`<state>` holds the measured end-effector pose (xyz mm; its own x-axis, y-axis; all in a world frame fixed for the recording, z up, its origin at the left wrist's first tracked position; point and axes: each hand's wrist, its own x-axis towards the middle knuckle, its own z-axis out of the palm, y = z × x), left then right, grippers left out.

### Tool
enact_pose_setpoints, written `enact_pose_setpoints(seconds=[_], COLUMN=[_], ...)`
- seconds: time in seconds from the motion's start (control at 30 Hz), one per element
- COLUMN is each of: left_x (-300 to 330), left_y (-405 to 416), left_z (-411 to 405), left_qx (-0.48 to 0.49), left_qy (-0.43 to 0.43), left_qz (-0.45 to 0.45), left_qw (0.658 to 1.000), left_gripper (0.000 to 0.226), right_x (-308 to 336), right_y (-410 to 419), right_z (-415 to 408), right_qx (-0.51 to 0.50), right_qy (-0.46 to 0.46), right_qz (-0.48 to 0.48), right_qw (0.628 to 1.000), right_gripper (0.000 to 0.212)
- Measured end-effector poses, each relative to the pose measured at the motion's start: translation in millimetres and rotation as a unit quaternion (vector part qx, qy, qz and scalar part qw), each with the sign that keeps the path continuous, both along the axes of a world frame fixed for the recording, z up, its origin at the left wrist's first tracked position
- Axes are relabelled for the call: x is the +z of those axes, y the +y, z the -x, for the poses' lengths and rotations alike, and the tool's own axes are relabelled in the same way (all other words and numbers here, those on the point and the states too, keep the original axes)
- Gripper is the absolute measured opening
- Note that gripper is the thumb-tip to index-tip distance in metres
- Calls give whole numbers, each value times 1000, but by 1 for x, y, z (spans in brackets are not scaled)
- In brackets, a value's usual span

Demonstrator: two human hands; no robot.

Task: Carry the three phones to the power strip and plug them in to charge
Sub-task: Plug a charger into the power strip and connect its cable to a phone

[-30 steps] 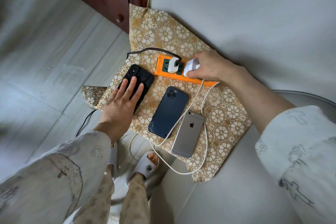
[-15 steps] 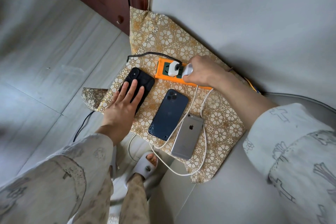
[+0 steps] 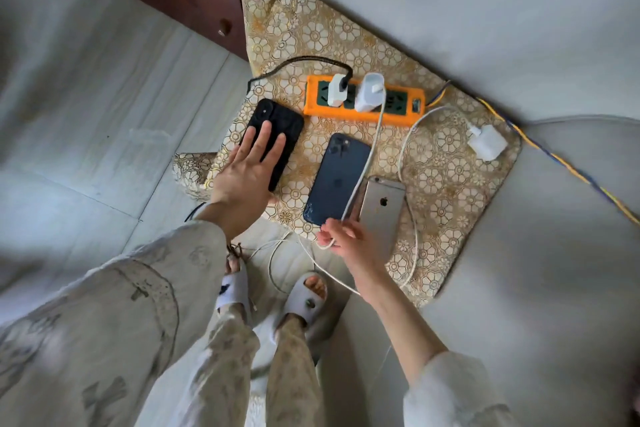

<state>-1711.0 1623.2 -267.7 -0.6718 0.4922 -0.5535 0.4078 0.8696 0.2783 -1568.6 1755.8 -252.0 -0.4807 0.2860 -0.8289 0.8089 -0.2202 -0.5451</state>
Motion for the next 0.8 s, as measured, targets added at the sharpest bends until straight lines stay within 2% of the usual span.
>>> enact_pose_setpoints(seconds=[0.13, 0.23, 0.3, 0.33, 0.4, 0.47, 0.6, 0.67, 0.8], left_x=[1, 12, 25, 34, 51, 69, 113, 141, 203], left_y=[-6, -14, -20, -22, -29, -38, -48, -49, -42], left_z=[0, -22, -49, -64, -92, -119, -142, -137, -116], left_qx=[-46, -21, 33, 58, 87, 100, 124, 174, 326], left_qy=[11, 29, -9, -62, -190, -259, -275, -260, -294], left_qz=[1, -65, -148, -178, -191, -192, -247, -256, -309], left_qw=[999, 997, 988, 980, 959, 941, 921, 915, 844], left_gripper=[89, 69, 58, 57, 57, 47, 20, 18, 25], right_x=[0, 17, 40, 53, 83, 110, 160, 183, 215], right_y=[-22, -24, -24, -24, -24, -23, -16, -12, -15], right_z=[-14, -13, -10, -10, -12, -16, -16, -16, -30], right_qx=[51, 33, -39, -78, -123, -164, -192, -201, -134], right_qy=[10, 25, 34, 43, 59, 77, 109, 129, 102], right_qz=[-93, -126, -54, -5, 56, 97, 130, 126, 74], right_qw=[994, 991, 997, 996, 989, 979, 967, 963, 983], right_gripper=[21, 19, 14, 12, 13, 12, 15, 16, 19])
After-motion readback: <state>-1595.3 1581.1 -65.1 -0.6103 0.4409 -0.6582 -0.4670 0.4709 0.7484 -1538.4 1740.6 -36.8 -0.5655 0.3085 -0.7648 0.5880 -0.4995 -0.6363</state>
